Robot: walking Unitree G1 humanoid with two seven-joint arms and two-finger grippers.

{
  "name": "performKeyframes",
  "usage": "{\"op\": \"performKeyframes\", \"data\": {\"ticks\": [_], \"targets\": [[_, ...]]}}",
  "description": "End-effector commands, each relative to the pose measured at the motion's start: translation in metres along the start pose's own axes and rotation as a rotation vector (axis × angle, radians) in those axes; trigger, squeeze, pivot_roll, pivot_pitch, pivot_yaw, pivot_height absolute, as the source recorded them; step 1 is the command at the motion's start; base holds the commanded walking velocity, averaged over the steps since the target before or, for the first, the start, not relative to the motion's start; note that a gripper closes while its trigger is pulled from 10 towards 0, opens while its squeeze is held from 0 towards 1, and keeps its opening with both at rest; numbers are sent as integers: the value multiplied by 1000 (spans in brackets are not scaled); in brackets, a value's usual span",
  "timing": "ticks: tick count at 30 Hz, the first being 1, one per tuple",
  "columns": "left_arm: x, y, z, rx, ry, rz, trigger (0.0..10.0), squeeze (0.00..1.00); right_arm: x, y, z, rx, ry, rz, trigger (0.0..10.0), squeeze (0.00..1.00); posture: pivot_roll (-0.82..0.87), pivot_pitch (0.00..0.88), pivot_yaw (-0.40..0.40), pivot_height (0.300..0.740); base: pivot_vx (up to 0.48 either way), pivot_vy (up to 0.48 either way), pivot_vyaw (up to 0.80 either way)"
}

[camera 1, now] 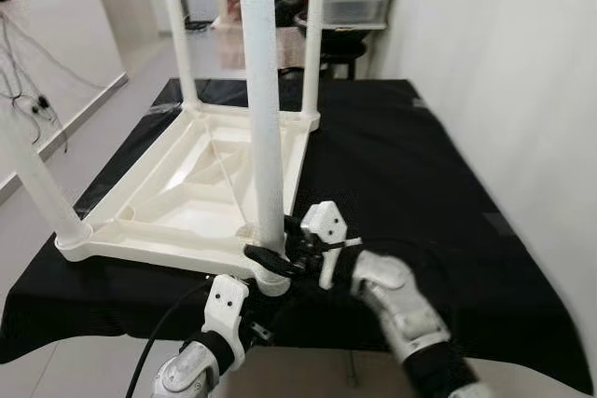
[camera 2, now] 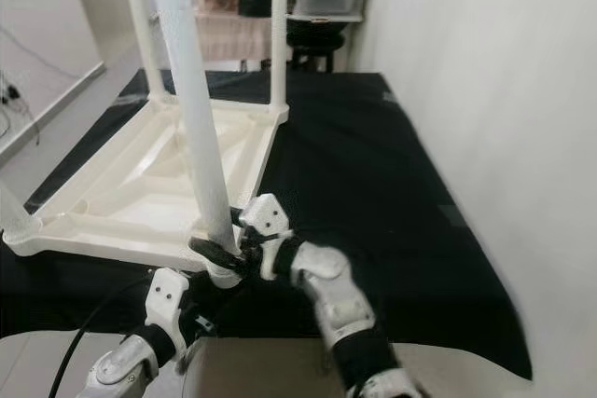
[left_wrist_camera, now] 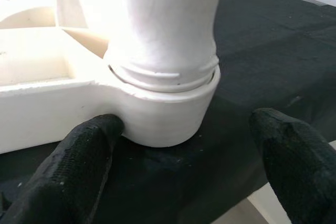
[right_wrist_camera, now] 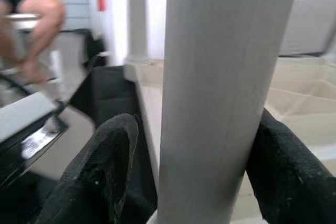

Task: Building children table

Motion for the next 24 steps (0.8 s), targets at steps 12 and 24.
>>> {"op": "performKeyframes", "data": {"ticks": [12, 24], "targets": [[-3, 1, -4, -6, 3, 3, 10000, 0, -21, 1, 28, 207, 161, 15, 0, 0, 43, 0, -43, 740, 0, 0, 0], [-4, -2, -5, -11, -4, 6, 10000, 0, -83, -113, -116, -980, 161, 398, 0, 0, 36, 0, -37, 740, 0, 0, 0]]}}
Point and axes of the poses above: a point about 5 cm out from each wrist's last joint towards the gripper, its own y axis pointing out of the wrist towards the gripper, its own x axis along the axis of the wrist's last joint, z = x × y, the point moved 6 cm from there along y, pointing out of the wrist towards the gripper, and after that the axes turned 8 degrees about -y, right-handed, at the moved point
